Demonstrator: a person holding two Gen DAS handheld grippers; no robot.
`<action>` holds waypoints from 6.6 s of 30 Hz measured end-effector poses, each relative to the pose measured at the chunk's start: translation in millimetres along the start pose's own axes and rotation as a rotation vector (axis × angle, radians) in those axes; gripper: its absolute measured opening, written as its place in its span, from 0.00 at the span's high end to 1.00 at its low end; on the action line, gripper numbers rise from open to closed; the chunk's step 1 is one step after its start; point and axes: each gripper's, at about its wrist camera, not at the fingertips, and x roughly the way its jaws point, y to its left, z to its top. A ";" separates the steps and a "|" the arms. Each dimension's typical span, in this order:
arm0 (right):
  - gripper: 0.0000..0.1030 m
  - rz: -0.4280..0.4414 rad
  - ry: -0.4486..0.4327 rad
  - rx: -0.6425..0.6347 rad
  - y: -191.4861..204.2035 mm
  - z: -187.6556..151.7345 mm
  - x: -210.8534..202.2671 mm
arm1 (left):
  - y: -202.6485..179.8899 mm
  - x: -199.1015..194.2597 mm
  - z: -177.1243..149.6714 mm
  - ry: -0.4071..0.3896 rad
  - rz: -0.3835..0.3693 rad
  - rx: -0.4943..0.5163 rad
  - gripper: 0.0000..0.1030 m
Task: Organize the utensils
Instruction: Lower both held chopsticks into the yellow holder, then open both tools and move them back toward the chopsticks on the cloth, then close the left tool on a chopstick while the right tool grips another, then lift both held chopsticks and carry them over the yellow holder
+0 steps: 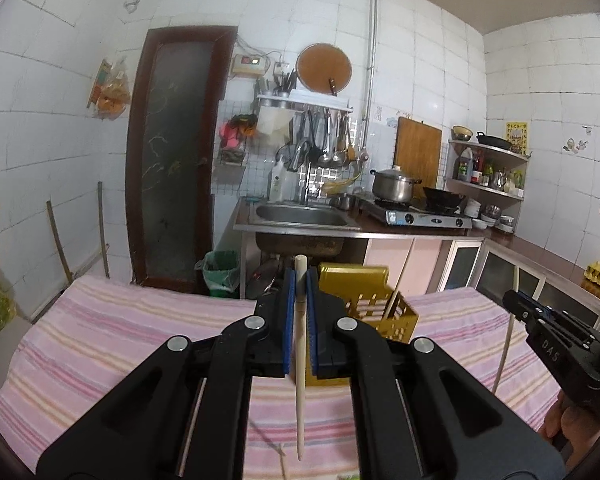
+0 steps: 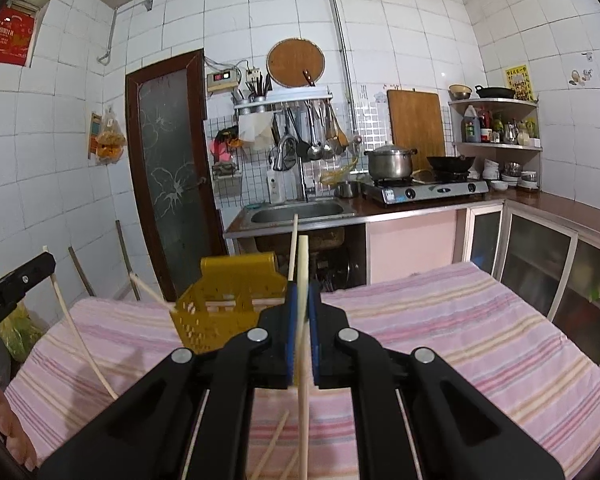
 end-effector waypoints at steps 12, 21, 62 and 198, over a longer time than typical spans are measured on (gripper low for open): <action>0.94 0.027 -0.170 0.008 24.4 102.5 43.6 | -39.8 43.5 102.1 -0.189 -0.047 -0.006 0.96; 0.94 0.041 -0.234 0.014 36.7 113.6 114.7 | -36.2 144.3 79.3 -0.120 0.011 0.005 0.96; 0.16 -0.147 0.182 -0.076 -12.1 -34.1 5.0 | 46.4 -0.8 -43.1 0.164 0.201 0.021 0.05; 0.94 0.052 -0.028 -0.034 27.2 -40.3 -48.2 | 19.9 -53.7 -60.9 0.045 0.071 0.042 0.96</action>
